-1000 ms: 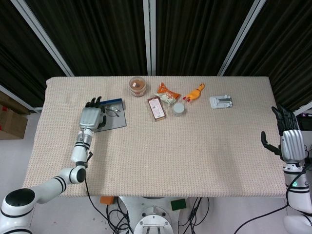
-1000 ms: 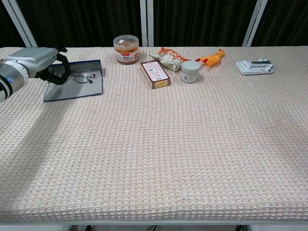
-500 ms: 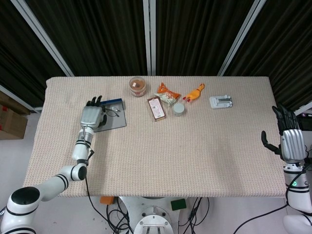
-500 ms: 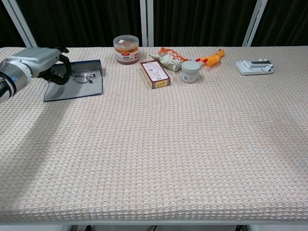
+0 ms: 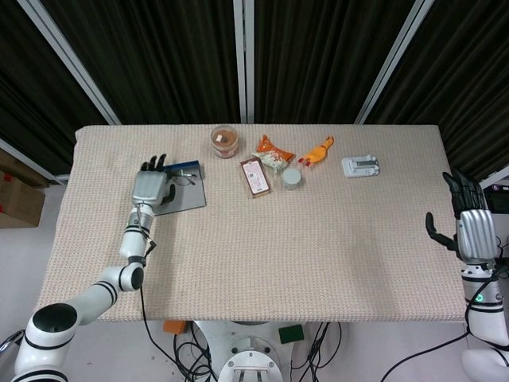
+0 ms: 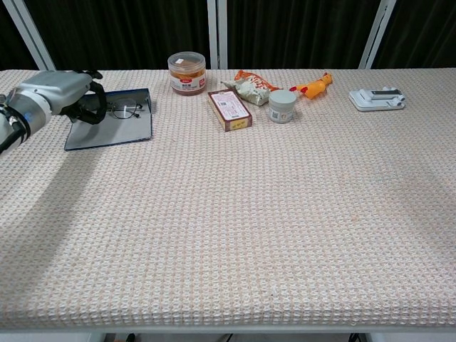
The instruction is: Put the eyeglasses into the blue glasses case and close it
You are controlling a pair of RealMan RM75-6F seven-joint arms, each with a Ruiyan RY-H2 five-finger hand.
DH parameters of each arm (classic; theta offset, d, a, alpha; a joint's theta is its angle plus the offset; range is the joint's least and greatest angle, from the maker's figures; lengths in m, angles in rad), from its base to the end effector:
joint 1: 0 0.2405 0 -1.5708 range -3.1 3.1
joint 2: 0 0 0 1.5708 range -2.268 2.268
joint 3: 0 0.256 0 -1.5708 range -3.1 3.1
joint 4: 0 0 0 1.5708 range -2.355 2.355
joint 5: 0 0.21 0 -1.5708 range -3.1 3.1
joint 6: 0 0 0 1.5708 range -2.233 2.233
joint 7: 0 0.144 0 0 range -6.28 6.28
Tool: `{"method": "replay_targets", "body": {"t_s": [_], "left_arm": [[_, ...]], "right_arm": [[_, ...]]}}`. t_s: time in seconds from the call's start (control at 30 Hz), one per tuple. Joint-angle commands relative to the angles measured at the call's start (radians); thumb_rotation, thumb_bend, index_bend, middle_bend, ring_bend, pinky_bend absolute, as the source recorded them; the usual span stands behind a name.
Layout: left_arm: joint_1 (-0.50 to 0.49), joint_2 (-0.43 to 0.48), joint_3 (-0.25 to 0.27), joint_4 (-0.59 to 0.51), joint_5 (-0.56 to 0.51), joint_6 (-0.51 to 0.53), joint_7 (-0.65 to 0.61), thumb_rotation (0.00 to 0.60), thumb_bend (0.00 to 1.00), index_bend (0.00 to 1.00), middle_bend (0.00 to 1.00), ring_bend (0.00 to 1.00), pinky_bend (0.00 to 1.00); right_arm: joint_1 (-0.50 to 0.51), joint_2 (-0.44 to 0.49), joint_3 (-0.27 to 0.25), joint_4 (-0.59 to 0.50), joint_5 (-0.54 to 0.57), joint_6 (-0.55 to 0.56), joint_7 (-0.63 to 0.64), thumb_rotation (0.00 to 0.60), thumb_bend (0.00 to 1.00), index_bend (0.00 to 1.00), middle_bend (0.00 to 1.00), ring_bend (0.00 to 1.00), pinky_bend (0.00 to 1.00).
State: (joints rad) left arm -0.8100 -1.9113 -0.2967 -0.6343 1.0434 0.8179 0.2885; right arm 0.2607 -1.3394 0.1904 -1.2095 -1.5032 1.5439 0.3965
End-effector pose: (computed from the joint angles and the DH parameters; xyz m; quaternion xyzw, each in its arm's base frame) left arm -0.2309 0.4279 -0.0398 -0.6722 -0.3726 -0.2767 0.5768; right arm -0.3112 -0.2675 0.1572 0.5305 -0.3449 0.5602 0.5345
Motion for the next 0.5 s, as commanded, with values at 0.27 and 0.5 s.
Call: {"method": "replay_targets", "body": {"t_s": [0.27, 0.5], "left_arm": [[-0.018, -0.02, -0.011, 0.042, 0.011, -0.018, -0.043, 0.363, 0.51, 0.32, 0.0, 0.0, 0.15], [0.011, 0.018, -0.008, -0.053, 0.027, 0.042, -0.042, 0.375, 0.51, 0.32, 0.0, 0.0, 0.15]], "right_arm": [[0.002, 0.001, 0.002, -0.003, 0.001, -0.002, -0.009, 0.6, 0.52, 0.0, 0.0, 0.0, 0.0], [-0.001, -0.002, -0.004, -0.001, -0.001, 0.0, -0.007, 0.6, 0.52, 0.0, 0.0, 0.0, 0.0]]}}
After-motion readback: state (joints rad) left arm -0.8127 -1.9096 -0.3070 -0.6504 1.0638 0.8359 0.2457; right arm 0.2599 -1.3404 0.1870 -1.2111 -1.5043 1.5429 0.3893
